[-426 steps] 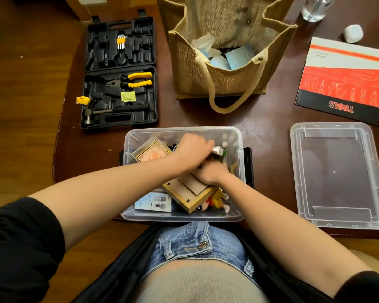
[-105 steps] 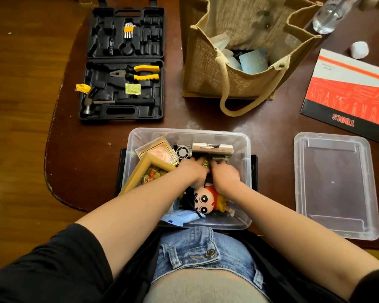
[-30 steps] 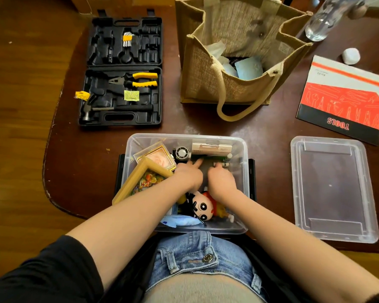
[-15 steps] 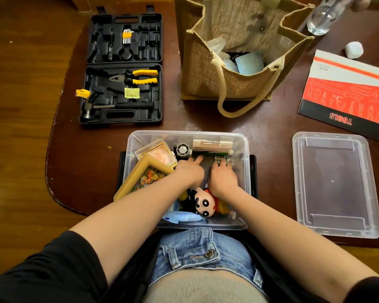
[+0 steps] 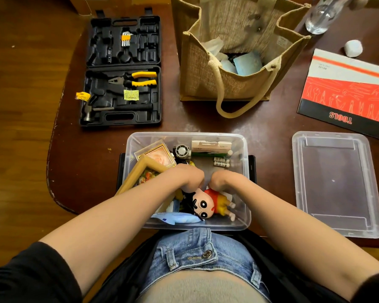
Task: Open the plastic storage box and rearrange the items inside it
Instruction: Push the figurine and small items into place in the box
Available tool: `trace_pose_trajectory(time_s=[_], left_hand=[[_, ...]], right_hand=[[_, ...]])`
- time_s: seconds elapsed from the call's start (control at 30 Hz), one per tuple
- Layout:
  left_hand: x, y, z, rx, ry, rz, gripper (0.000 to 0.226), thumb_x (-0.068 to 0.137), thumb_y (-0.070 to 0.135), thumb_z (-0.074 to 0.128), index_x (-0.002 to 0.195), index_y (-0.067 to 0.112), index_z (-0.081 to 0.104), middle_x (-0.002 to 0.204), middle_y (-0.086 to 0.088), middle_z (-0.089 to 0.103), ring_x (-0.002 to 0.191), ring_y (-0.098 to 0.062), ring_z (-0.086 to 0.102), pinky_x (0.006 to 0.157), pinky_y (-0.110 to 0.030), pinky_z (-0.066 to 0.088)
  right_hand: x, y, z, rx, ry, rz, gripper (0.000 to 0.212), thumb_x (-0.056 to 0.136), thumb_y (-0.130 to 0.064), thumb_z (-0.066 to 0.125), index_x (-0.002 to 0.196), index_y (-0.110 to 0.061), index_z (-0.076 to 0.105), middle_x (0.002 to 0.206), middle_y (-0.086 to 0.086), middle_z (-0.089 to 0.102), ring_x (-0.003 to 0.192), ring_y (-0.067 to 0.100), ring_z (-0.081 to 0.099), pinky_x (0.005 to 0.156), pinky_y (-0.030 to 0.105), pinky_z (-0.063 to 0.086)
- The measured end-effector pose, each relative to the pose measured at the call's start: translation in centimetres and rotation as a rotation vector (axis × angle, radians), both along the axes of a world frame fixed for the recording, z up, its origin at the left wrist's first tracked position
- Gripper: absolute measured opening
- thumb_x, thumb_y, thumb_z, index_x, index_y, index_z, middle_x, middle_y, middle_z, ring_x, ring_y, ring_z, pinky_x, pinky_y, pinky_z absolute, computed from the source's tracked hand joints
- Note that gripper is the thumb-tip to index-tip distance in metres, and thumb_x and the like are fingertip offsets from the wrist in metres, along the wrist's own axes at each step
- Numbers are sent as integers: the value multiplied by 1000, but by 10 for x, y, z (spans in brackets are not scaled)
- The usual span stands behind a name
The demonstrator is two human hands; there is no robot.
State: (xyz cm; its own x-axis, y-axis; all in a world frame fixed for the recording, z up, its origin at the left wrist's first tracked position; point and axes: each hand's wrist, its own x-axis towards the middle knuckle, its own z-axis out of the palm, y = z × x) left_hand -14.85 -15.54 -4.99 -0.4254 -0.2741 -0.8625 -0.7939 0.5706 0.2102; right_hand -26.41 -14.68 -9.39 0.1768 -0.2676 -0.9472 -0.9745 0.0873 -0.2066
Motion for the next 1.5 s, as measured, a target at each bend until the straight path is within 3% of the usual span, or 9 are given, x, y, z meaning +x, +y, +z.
trace_pose_trajectory(time_s=[0.17, 0.4, 0.57, 0.7, 0.77, 0.87, 1.07, 1.27, 1.5], left_hand=[[7, 0, 3, 79, 99, 163, 26, 92, 22, 47, 111, 12, 61, 100, -6, 61, 83, -22, 51, 67, -28, 38], [-8, 11, -2, 138, -11, -13, 69, 69, 68, 66, 107, 11, 57, 85, 2, 58, 78, -21, 55, 68, -29, 41], [-4, 5, -3, 158, 57, 108, 65, 68, 58, 74, 114, 14, 59, 95, 2, 62, 84, -20, 59, 73, -29, 46], [12, -9, 3, 27, 223, 321, 60, 69, 50, 73, 111, 15, 49, 101, -1, 57, 85, -19, 55, 69, -26, 43], [17, -8, 3, -90, 252, 380, 63, 68, 52, 73, 109, 15, 44, 103, -4, 52, 84, -19, 52, 67, -26, 39], [17, 4, -1, -263, 269, 436, 67, 72, 51, 69, 118, 12, 40, 112, -11, 48, 92, -29, 56, 74, -31, 43], [18, 10, -3, -359, 294, 509, 73, 82, 46, 62, 141, 19, 28, 129, -15, 42, 108, -37, 56, 87, -41, 48], [18, 16, -3, -486, 320, 524, 58, 82, 46, 62, 131, 27, 37, 121, -13, 45, 103, -34, 56, 76, -39, 49], [14, 19, -6, -505, 254, 484, 58, 88, 44, 58, 135, 21, 36, 133, -13, 37, 112, -35, 49, 79, -41, 48]], right_hand=[[-1, 0, 3, 111, -62, -164, 32, 95, -16, 47, 120, 2, 56, 107, 19, 62, 79, 25, 58, 71, 35, 50], [6, 1, 2, 221, 48, -13, 31, 99, -39, 34, 100, -10, 40, 93, 18, 47, 76, 29, 49, 73, 42, 44], [6, -5, 9, 201, 16, -115, 34, 100, -36, 33, 108, -6, 47, 106, 19, 50, 83, 31, 54, 73, 41, 44], [3, -8, 12, 13, -137, -468, 38, 103, -28, 27, 79, -13, 51, 80, 1, 52, 65, 8, 46, 56, 17, 38], [5, -8, 11, -44, -202, -654, 42, 104, -31, 21, 93, -12, 56, 89, 0, 53, 71, 5, 47, 61, 13, 38], [5, -7, 5, -167, -156, -797, 56, 103, -36, 17, 127, -1, 53, 127, 20, 55, 112, 27, 54, 95, 32, 44], [-4, 11, 3, -368, -61, -181, 27, 95, -11, 42, 109, 2, 60, 109, 19, 64, 102, 33, 60, 73, 30, 42], [-4, 29, 19, -525, 114, 308, 26, 91, -11, 49, 114, -11, 61, 110, 9, 62, 100, 26, 61, 70, 30, 46], [-2, 28, 24, -149, 79, 294, 18, 86, -27, 62, 89, -11, 53, 79, 2, 62, 57, 15, 57, 67, 29, 52]])
